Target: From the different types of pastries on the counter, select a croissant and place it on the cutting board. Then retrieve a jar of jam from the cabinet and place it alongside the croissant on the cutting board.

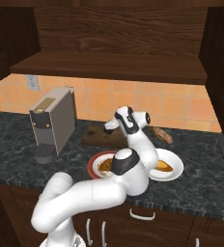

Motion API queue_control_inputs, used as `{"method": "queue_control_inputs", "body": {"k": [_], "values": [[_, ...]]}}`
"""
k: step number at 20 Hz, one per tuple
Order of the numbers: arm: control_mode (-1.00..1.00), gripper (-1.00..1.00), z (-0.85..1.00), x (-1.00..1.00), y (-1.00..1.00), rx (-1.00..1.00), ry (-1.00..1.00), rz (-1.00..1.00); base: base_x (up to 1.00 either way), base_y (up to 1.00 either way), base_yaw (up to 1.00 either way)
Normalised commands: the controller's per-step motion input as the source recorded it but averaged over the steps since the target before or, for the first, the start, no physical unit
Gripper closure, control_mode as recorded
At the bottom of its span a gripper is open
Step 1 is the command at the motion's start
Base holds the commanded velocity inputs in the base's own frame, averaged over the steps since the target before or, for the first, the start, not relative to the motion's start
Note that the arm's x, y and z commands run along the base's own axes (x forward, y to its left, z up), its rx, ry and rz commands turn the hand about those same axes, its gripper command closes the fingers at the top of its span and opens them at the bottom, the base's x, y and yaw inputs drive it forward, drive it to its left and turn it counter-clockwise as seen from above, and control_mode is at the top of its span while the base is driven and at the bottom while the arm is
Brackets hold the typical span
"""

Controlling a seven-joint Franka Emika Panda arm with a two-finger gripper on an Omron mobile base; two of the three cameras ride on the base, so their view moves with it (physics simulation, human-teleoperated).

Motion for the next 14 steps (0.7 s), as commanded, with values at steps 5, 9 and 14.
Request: {"method": "queue_control_inputs", "body": {"k": [5,9,14], "values": [[-1.00,1.00,0.00,-0.12,0.00,0.00,0.01,0.00,0.00,0.00,0.00],[-1.00,1.00,-0.15,-0.20,0.12,0.00,0.03,0.00,0.00,0.00,0.00],[-1.00,1.00,-0.25,-0.25,0.26,0.00,0.01,0.00,0.00,0.00,0.00]]}}
